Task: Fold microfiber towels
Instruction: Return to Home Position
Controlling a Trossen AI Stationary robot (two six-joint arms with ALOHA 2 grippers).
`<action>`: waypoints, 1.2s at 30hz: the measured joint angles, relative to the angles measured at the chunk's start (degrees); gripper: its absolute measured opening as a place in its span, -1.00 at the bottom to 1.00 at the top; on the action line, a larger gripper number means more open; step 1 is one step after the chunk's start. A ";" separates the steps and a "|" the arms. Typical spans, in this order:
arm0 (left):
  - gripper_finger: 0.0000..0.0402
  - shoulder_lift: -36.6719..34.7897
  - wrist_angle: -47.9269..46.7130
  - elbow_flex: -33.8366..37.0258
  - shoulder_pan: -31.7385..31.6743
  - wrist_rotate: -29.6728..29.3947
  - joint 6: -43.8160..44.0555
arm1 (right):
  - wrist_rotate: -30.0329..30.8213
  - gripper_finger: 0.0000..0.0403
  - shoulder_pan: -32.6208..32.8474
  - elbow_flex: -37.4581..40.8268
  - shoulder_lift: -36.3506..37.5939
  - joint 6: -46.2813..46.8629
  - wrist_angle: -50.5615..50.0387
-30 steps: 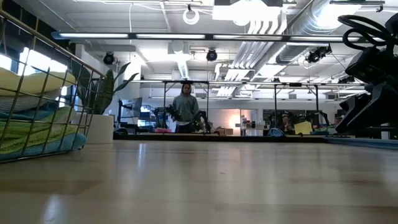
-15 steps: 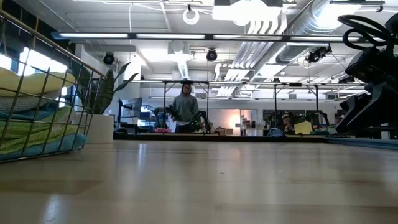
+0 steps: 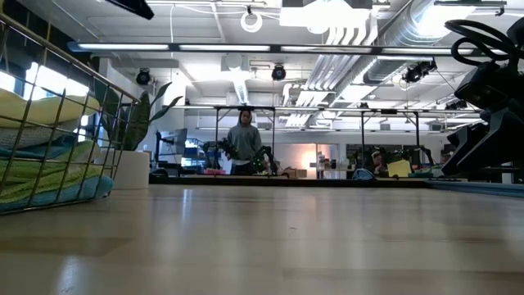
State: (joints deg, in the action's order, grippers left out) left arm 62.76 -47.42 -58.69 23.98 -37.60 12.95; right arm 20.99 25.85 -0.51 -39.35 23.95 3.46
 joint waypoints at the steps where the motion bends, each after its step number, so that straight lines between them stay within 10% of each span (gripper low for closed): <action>1: -0.03 -2.87 3.80 2.99 -1.25 0.87 -1.49 | 0.02 -0.27 -0.01 0.00 0.00 0.00 0.00; 16: -0.02 -33.85 48.26 38.51 -12.94 7.89 -15.77 | 0.00 -0.27 -0.01 0.00 0.00 -0.01 0.00; 36: -0.02 -46.12 69.89 58.09 -20.01 15.98 -16.16 | 0.00 -0.27 0.00 0.00 0.00 0.00 0.00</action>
State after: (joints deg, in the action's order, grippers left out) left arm 16.64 22.48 -0.60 3.97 -21.61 -3.20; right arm 20.99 25.85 -0.51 -39.35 23.95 3.46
